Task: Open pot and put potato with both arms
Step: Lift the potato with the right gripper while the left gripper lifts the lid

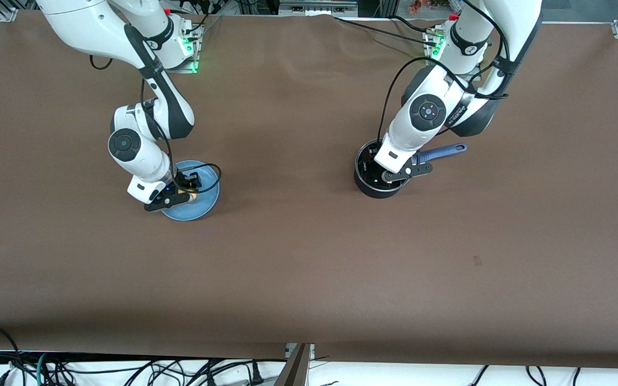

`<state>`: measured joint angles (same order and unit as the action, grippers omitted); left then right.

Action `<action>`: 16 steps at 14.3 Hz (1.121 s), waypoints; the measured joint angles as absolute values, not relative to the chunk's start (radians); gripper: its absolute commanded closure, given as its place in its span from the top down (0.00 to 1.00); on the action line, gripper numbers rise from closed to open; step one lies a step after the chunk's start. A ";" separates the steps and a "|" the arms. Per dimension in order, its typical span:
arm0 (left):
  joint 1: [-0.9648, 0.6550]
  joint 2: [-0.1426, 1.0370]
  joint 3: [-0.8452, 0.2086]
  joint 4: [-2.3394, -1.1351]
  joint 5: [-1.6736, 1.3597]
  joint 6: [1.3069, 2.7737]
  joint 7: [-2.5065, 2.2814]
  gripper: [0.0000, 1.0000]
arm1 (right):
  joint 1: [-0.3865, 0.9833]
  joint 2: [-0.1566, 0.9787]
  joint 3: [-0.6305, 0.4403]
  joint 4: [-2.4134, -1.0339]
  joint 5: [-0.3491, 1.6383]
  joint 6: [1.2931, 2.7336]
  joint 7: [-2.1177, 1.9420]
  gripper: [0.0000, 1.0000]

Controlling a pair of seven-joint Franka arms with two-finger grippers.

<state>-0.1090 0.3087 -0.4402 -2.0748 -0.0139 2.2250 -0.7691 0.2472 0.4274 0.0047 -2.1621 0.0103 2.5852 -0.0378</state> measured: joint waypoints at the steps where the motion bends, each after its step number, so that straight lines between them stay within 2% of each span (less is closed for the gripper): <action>1: -0.109 0.312 -0.438 -2.071 -0.013 2.226 -0.770 0.91 | 0.247 0.427 0.005 -2.162 0.010 2.586 -0.038 0.69; 3: -0.108 0.316 -0.436 -2.068 -0.013 2.226 -0.770 0.88 | 0.247 0.427 0.005 -2.161 0.010 2.589 -0.038 0.68; 7: -0.108 0.323 -0.436 -2.061 -0.013 2.229 -0.770 0.68 | 0.248 0.423 0.005 -2.148 0.010 2.596 -0.038 0.68; 15: -0.108 0.327 -0.435 -2.057 -0.009 2.228 -0.770 0.02 | 0.253 0.421 0.013 -2.131 0.010 2.600 -0.038 0.68; 16: -0.108 0.327 -0.435 -2.057 -0.008 2.228 -0.770 0.00 | 0.253 0.420 0.013 -2.129 0.010 2.600 -0.038 0.68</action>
<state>-0.1076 0.3268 -0.4346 -2.0570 -0.0085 2.2277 -0.7697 0.2534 0.4201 0.0132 -2.1290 0.0103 2.6005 -0.0378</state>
